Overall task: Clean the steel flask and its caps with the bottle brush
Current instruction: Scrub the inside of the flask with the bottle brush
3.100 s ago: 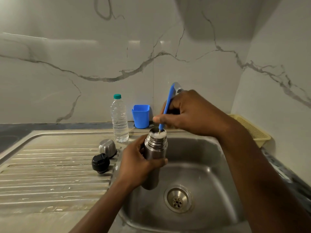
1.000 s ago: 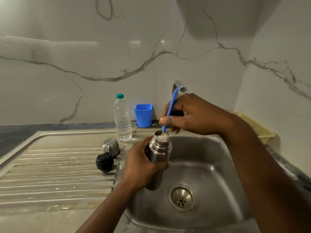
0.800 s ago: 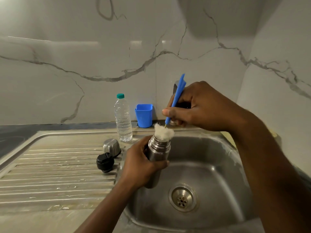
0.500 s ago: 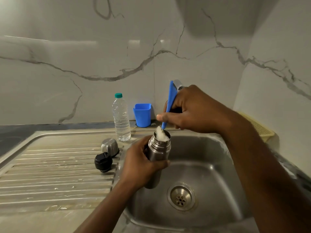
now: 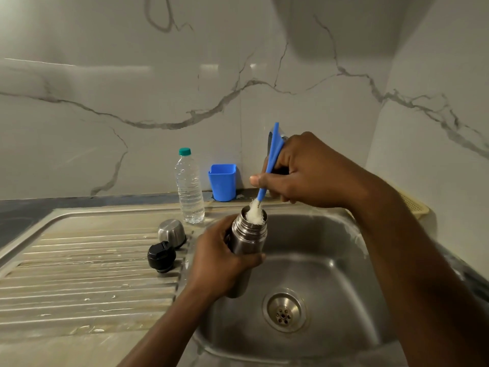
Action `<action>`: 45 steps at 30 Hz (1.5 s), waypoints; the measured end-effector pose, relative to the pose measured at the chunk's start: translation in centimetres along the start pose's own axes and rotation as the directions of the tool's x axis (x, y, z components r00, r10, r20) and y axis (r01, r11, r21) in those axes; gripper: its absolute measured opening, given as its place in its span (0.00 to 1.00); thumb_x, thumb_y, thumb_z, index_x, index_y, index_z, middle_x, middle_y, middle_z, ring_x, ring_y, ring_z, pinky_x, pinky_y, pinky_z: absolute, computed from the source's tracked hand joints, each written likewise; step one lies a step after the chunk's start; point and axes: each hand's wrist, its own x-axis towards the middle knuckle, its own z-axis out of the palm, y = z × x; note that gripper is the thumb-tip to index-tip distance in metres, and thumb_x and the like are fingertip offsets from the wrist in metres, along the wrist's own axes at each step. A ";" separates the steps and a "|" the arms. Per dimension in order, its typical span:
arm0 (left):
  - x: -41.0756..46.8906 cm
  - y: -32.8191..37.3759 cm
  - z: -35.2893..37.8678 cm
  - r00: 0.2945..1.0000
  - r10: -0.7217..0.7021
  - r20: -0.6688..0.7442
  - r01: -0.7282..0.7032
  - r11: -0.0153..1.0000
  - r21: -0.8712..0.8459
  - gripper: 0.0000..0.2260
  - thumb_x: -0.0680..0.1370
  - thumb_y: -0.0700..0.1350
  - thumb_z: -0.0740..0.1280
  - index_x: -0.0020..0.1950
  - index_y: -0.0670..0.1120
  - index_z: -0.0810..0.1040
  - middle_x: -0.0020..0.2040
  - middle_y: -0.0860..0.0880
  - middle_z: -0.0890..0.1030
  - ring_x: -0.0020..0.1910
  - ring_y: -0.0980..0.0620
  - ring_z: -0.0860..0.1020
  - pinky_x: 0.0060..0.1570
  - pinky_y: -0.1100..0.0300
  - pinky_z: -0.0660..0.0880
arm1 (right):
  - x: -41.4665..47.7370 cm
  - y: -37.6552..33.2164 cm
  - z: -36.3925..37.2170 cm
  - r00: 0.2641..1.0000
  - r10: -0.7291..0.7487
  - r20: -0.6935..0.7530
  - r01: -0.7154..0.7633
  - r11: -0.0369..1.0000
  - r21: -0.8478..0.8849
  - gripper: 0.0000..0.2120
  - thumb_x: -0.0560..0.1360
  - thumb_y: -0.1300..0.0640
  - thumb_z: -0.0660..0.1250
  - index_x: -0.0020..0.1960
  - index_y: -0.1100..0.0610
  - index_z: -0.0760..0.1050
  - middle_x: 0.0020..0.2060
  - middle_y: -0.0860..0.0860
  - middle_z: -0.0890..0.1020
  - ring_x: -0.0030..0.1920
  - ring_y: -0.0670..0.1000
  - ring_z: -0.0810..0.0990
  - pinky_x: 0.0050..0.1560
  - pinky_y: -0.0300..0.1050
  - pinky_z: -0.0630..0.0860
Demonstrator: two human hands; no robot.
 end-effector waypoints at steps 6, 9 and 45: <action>-0.2 0.3 0.0 0.999 0.028 -0.028 -0.028 1.000 0.002 0.34 0.62 0.46 0.87 0.63 0.63 0.78 0.55 0.65 0.85 0.55 0.65 0.83 0.52 0.72 0.77 | 0.2 -0.1 0.6 1.000 -0.004 -0.006 0.004 1.000 -0.018 0.21 0.79 0.44 0.71 0.34 0.57 0.79 0.27 0.52 0.76 0.27 0.50 0.72 0.32 0.39 0.69; -0.2 0.4 0.0 0.999 0.018 -0.027 -0.018 1.000 -0.008 0.32 0.63 0.46 0.87 0.63 0.61 0.79 0.55 0.64 0.85 0.54 0.63 0.83 0.51 0.71 0.78 | 0.4 -0.7 1.7 0.998 0.011 0.055 -0.008 0.998 -0.061 0.21 0.79 0.45 0.71 0.33 0.57 0.78 0.24 0.48 0.71 0.25 0.46 0.68 0.31 0.34 0.63; -0.1 0.1 -0.1 0.999 0.014 -0.041 -0.013 1.000 0.009 0.32 0.63 0.45 0.87 0.61 0.64 0.78 0.54 0.68 0.84 0.53 0.67 0.82 0.50 0.73 0.77 | 0.5 -0.9 1.0 0.994 0.018 -0.110 -0.027 0.996 -0.080 0.21 0.79 0.46 0.70 0.34 0.60 0.81 0.28 0.54 0.81 0.32 0.49 0.80 0.37 0.30 0.67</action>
